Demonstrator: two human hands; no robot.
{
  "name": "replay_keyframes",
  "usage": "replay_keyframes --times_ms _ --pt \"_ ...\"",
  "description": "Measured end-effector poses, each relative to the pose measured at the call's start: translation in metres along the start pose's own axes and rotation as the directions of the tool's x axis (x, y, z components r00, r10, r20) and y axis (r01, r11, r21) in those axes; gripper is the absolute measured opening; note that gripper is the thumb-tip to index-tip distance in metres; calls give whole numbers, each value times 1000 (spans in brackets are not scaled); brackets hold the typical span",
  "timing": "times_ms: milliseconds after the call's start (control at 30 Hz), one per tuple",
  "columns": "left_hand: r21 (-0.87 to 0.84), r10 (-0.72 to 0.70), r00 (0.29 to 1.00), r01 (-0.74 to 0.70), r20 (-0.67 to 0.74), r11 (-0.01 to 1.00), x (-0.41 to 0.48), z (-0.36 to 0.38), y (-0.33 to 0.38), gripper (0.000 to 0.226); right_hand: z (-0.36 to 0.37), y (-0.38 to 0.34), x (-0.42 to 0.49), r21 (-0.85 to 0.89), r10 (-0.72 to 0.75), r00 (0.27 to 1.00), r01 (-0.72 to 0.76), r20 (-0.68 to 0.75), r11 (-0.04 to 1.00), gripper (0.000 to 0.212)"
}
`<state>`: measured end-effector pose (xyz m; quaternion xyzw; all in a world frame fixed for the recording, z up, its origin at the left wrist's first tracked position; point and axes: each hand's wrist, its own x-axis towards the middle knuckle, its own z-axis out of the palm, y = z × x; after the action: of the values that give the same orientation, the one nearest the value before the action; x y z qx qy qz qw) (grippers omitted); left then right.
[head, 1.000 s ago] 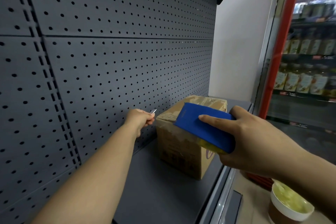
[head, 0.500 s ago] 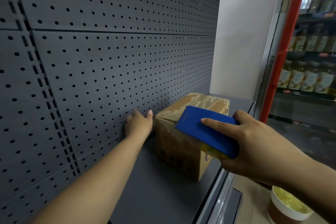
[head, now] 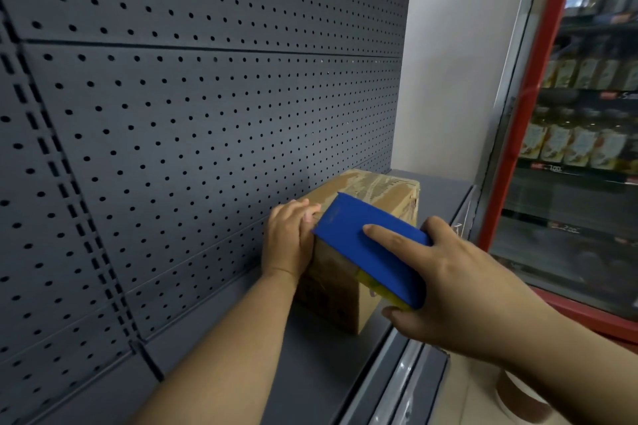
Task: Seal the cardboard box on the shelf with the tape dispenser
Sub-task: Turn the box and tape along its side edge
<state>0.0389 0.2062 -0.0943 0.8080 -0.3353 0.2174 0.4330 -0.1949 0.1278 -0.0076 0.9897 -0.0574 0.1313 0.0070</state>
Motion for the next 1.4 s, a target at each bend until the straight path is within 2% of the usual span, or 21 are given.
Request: replay_keyframes --times_ms 300,433,567,733,800,900,967,1033,1200,1300,1400 --pt "35 -7 1000 8 -22 999 0 3 -5 62 1 26 -38 94 35 997 -42 75 995 96" --pt "37 -26 1000 27 -5 999 0 0 0 63 2 41 -60 143 99 984 -121 149 982 100" --pt "79 -33 999 32 7 996 -2 -2 3 65 6 53 -71 232 115 988 -137 107 963 93" --pt "147 -49 998 42 42 988 -4 -7 8 70 15 55 -62 214 48 997 -59 59 975 88" --pt "187 -78 994 63 75 980 -5 -9 11 63 16 53 -57 195 40 996 -55 77 979 86" --pt "157 -204 966 179 157 971 0 -11 19 46 15 50 -51 182 52 995 -66 82 981 82" --pt "111 -257 947 239 194 965 5 -13 25 44 13 46 -48 168 54 997 -63 58 984 79" --pt "138 -268 937 242 222 960 5 -12 25 44 8 40 -43 153 52 998 -58 39 987 78" --pt "212 -228 953 185 199 960 1 -7 15 51 -17 26 -36 113 -36 997 28 66 993 73" --pt "196 -242 955 207 171 958 1 -8 19 42 -26 20 -38 78 -103 992 98 75 992 70" --pt "192 -235 959 203 161 960 -2 -10 25 42 -26 19 -33 116 -91 991 80 95 990 69"
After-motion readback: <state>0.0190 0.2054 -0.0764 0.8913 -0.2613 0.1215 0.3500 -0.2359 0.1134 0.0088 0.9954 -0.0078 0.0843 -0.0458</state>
